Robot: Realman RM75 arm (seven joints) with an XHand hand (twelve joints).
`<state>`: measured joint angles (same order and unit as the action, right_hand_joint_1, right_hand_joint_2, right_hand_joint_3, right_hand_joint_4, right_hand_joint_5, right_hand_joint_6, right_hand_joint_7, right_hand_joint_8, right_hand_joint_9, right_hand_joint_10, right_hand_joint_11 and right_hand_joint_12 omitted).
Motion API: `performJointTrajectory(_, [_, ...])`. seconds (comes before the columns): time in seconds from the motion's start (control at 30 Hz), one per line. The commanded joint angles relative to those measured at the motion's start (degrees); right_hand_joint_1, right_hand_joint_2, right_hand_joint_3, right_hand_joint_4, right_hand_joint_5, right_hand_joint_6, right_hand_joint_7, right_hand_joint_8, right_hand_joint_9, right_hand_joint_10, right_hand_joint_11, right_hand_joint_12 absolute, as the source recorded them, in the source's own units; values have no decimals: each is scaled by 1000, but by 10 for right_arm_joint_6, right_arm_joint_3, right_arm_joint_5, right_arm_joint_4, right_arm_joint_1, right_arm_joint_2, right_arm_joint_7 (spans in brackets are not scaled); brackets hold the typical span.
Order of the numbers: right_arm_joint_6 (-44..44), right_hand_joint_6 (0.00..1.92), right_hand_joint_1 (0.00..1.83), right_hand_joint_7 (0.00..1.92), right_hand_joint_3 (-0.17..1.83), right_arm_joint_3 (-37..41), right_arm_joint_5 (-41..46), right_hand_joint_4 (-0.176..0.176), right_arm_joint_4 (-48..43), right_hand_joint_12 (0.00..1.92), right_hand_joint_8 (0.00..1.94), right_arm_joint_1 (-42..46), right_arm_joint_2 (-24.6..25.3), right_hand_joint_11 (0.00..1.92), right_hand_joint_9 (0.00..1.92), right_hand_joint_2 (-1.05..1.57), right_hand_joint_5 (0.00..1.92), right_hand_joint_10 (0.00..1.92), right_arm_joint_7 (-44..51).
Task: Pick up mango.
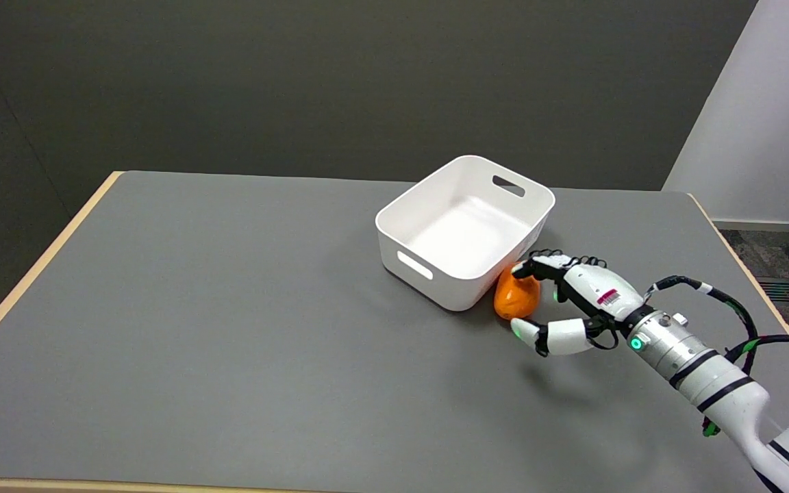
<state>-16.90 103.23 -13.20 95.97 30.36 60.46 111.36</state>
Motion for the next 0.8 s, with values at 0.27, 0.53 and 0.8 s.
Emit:
performJointTrajectory(0.27, [27, 723, 1260, 559, 798, 80, -130, -10, 100, 1921, 1941, 35, 42, 509, 551, 1021, 258, 1921, 0])
performJointTrajectory(0.53, [37, 633, 1266, 575, 837, 112, -135, 18, 122, 1921, 1941, 44, 46, 588, 559, 997, 303, 1921, 0])
performJointTrajectory(0.8, [82, 631, 1262, 560, 804, 71, -174, 44, 120, 1921, 1941, 40, 19, 676, 513, 1017, 361, 1921, -28])
